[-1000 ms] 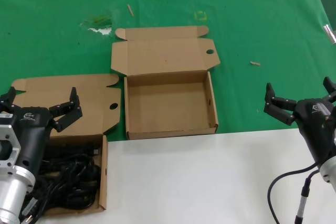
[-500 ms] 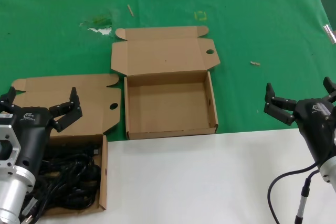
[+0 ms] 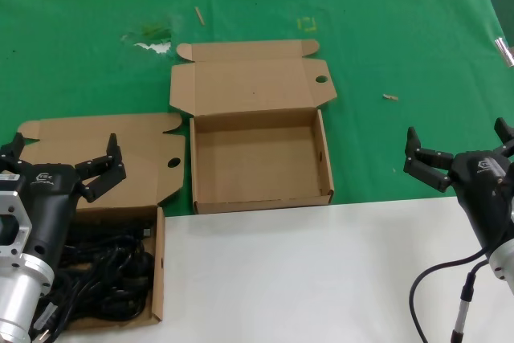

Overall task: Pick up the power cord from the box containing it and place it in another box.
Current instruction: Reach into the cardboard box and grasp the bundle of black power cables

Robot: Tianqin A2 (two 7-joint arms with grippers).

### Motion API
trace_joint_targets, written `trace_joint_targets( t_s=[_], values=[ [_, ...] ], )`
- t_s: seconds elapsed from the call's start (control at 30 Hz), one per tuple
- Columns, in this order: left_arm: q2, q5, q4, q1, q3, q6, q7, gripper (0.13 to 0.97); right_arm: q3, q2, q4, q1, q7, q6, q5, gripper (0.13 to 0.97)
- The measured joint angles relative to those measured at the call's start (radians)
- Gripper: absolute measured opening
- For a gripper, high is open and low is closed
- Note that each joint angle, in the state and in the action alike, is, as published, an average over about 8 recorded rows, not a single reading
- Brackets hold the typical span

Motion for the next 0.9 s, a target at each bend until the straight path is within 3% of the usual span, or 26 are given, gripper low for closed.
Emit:
trace_joint_targets(
  t_s=[0.9],
  values=[
    [0.000, 0.000, 0.000, 0.000, 0.000, 0.000, 0.000, 0.966, 0.000, 0.000, 0.000, 0.000, 0.000, 0.000, 0.000, 0.965]
  ],
)
